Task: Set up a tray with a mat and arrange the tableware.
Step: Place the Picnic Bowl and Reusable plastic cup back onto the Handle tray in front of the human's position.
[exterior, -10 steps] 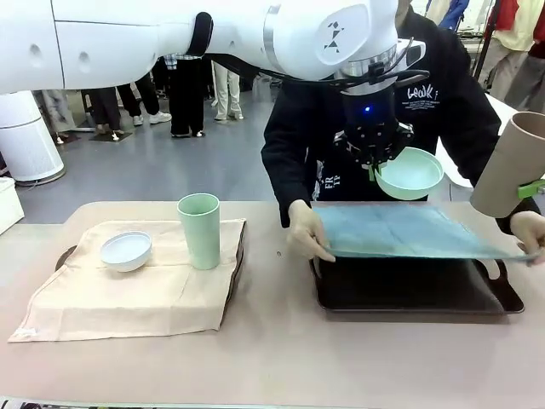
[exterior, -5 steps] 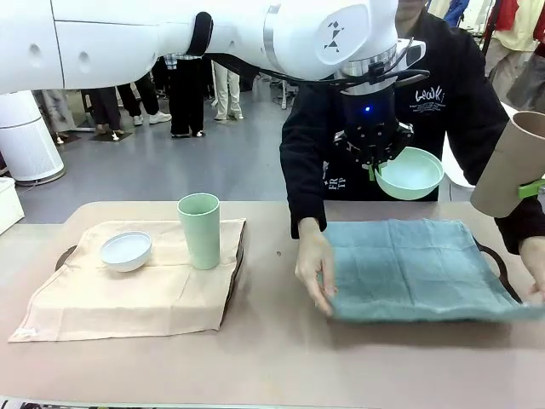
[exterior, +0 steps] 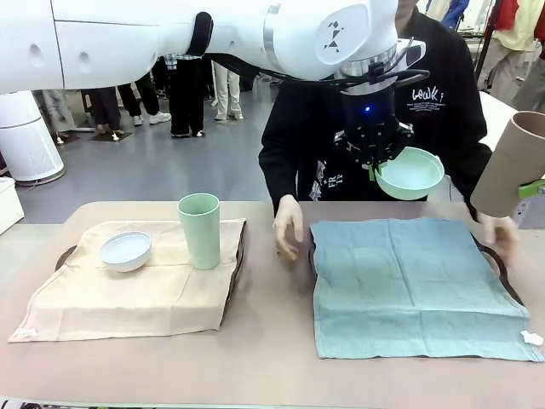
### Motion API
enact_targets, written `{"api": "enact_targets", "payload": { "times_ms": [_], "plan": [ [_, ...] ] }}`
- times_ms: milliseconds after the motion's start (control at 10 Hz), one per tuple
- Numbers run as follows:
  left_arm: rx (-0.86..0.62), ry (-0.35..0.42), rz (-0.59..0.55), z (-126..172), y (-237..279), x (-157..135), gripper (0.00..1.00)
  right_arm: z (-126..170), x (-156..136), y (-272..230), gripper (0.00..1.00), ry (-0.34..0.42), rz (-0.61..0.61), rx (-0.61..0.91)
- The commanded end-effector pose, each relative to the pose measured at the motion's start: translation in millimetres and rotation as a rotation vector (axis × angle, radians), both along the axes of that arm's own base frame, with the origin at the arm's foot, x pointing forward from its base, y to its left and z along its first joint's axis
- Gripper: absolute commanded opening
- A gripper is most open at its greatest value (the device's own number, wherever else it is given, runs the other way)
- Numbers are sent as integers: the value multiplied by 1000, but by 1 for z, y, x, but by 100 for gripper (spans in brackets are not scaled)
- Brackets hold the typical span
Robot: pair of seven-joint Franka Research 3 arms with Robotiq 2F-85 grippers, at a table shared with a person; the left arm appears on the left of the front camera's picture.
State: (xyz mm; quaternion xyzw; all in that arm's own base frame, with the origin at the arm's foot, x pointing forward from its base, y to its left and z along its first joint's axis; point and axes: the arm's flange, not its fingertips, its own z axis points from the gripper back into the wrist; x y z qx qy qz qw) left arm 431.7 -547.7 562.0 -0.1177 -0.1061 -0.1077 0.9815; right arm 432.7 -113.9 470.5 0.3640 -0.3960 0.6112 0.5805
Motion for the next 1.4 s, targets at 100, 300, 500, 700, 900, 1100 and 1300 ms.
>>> {"api": "enact_targets", "payload": {
  "times_ms": [100, 300, 500, 700, 900, 1100, 1300],
  "plan": [
    [-22, 5, -4, 4, 1, 0, 0, 3, 4, 0, 28, -9, 10, 19],
    [-22, 5, -4, 4, 1, 0, 0, 3, 4, 0, 28, -9, 10, 19],
    [-22, 5, -4, 4, 1, 0, 0, 3, 4, 0, 28, -9, 10, 19],
    [-22, 5, -4, 4, 1, 0, 0, 3, 4, 0, 28, -9, 10, 19],
    [-22, 5, -4, 4, 1, 0, 0, 3, 4, 0, 28, -9, 10, 19],
    [-22, 5, -4, 4, 1, 0, 0, 3, 4, 0, 28, -9, 10, 19],
    [-22, 5, -4, 4, 1, 0, 0, 3, 4, 0, 28, -9, 10, 19]
  ]
}}
